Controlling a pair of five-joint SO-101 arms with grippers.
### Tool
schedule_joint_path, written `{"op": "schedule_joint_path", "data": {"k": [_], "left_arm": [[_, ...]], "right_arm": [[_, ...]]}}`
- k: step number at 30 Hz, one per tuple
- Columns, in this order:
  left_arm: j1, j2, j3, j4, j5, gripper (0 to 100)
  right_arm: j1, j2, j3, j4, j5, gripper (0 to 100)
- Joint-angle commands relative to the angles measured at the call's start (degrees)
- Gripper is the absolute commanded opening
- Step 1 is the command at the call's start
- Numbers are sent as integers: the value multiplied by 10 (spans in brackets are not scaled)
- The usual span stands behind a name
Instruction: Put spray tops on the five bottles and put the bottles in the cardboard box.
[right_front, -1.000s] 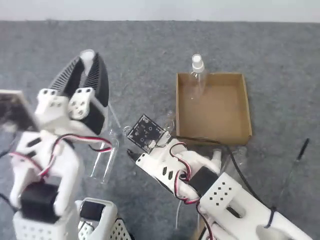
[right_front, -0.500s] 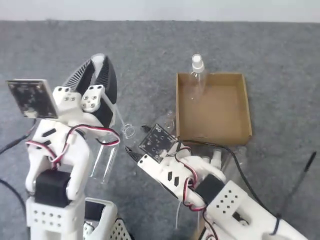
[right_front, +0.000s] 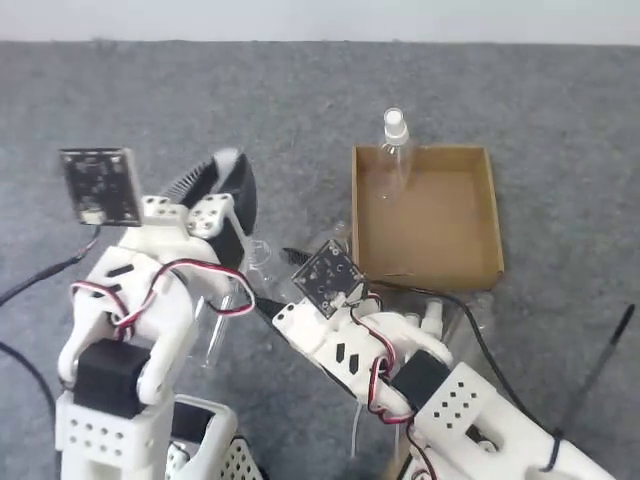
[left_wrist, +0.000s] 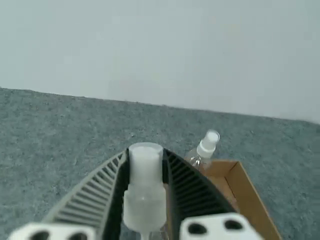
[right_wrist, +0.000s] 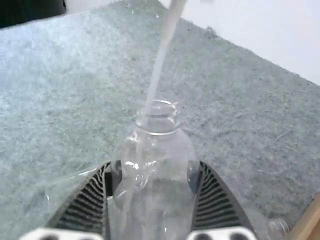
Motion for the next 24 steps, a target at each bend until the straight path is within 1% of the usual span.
{"op": "schedule_joint_path", "data": {"k": [1, 3, 7, 11, 13, 19, 21, 24], "left_arm": [[4, -11, 17, 17, 2, 13], [3, -11, 44, 8, -13, 13], [5, -11, 69, -12, -69, 28], [6, -11, 55, -12, -75, 147], [2, -11, 41, -11, -75, 190], [-16, -11, -15, 5, -76, 195], [-35, -11, -30, 23, -76, 195], [-75, -11, -25, 43, -97, 195]], "right_arm": [[2, -27, 6, -45, -11, 6], [15, -27, 9, -52, -11, 6], [31, -27, 9, -51, -11, 6], [29, -24, 9, -48, -11, 6], [29, -22, 10, -47, -11, 6], [32, -23, 24, -49, -11, 6], [33, -27, 24, -47, -11, 6], [34, -27, 20, -47, -11, 6]]}}
